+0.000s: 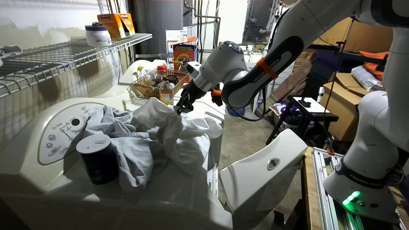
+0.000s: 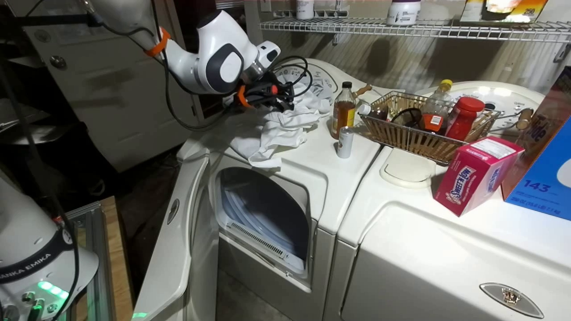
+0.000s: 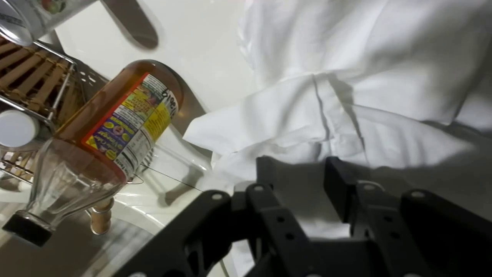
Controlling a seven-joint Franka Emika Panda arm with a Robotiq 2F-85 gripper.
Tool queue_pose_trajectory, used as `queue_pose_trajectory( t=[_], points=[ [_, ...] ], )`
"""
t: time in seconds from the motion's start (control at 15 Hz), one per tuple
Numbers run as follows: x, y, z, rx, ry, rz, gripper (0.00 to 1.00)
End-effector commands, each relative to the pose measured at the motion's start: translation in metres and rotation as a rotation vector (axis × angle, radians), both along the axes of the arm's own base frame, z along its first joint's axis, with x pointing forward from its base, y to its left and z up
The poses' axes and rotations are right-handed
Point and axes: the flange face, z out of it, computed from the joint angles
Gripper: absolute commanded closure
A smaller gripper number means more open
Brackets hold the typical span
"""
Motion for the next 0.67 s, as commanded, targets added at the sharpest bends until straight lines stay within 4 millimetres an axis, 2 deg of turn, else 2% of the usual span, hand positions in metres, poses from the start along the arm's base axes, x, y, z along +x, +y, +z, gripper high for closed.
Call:
queue_pose_trajectory(
  t=[0.0,0.13,0.33,0.6],
  points=[
    [0.004,0.017,0.002,0.031,-0.002,0.011,0.33],
    [-0.003,0.029,0.011,0.041,0.014,0.020,0.24],
    [-0.004,0.036,0.018,0.048,0.021,0.025,0.02],
    [0.007,0.019,0.007,0.036,0.007,0.001,0.00]
  ],
)
